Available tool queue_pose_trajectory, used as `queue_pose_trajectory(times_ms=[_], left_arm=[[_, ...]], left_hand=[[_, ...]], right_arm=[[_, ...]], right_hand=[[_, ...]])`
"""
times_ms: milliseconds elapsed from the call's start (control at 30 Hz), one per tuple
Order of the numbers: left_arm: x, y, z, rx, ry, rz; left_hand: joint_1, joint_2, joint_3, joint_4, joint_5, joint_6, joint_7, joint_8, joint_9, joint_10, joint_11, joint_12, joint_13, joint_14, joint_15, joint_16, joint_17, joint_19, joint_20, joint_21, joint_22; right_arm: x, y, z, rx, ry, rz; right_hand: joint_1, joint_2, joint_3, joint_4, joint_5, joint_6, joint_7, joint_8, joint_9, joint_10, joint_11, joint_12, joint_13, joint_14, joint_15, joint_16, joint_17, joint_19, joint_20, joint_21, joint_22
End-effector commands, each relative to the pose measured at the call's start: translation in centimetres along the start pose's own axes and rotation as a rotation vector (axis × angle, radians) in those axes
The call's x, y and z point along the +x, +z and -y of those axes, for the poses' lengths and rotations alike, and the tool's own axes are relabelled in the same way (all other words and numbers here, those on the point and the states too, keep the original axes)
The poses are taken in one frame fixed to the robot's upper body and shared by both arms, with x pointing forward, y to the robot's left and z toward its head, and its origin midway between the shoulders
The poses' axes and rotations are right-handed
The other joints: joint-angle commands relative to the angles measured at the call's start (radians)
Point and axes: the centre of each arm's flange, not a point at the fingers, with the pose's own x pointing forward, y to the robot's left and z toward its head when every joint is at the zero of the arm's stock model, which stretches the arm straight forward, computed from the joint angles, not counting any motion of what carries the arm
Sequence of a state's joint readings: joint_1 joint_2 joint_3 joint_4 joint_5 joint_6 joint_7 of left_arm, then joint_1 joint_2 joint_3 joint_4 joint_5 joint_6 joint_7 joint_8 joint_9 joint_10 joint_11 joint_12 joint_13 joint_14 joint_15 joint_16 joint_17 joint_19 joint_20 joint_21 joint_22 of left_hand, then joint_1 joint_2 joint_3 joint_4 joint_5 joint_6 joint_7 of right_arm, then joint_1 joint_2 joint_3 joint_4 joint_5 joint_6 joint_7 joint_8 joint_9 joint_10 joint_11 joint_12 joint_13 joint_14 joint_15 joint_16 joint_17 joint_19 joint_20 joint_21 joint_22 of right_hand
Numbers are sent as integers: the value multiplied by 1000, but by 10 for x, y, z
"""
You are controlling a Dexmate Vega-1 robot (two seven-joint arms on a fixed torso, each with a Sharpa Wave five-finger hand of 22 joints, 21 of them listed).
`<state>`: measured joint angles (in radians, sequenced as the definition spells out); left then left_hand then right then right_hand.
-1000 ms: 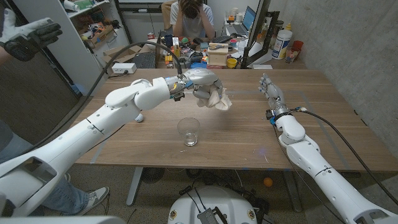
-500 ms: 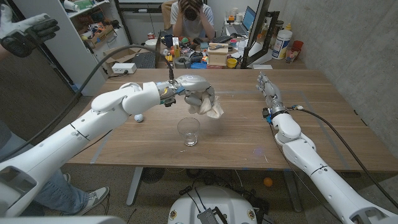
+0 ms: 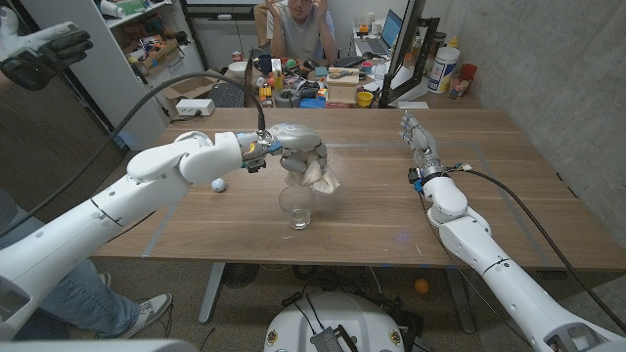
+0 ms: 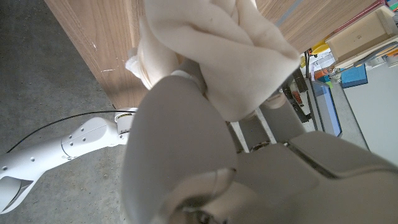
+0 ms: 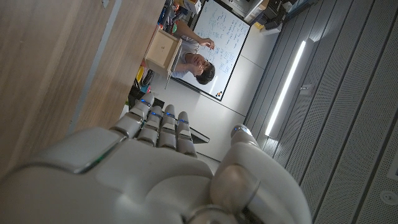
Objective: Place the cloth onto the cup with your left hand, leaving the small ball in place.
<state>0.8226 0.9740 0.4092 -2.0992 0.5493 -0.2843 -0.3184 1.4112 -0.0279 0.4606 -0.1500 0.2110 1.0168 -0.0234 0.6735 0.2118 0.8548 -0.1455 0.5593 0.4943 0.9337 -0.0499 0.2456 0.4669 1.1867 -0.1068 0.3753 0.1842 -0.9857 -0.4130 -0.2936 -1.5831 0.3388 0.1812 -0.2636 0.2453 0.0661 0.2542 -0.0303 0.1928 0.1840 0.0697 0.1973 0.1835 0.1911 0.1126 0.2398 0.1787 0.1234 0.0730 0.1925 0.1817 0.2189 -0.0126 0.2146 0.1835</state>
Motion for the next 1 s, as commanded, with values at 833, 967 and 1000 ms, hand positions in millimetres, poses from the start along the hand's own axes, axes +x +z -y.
queue_pose_trajectory(times_ms=[833,967,1000], left_arm=[[-30,24,16,73,-34,-59],[-32,25,19,90,-26,-68],[-33,26,21,103,-30,-71]], left_hand=[[41,52,4,15,10,105,75,13,0,20,-22,3,113,110,-155,-13,25,-21,7,11,1],[40,52,3,15,11,106,73,14,0,23,-26,2,111,115,-156,-14,29,-20,8,13,1],[40,52,3,15,11,106,74,15,0,23,-26,2,112,115,-156,-14,29,-20,8,14,1]], right_arm=[[2,-7,-17,25,15,4],[1,-10,-17,29,14,-4],[1,-11,-17,31,14,-5]], right_hand=[[-8,2,-1,-6,5,6,2,-2,3,9,0,-6,6,4,2,-4,4,10,5,-4,3],[-8,2,-1,-6,5,6,0,-2,3,10,-1,-6,6,5,3,-4,4,10,5,-4,3],[-8,2,-1,-6,5,7,0,-2,3,10,-1,-6,6,5,2,-4,4,10,5,-4,3]])
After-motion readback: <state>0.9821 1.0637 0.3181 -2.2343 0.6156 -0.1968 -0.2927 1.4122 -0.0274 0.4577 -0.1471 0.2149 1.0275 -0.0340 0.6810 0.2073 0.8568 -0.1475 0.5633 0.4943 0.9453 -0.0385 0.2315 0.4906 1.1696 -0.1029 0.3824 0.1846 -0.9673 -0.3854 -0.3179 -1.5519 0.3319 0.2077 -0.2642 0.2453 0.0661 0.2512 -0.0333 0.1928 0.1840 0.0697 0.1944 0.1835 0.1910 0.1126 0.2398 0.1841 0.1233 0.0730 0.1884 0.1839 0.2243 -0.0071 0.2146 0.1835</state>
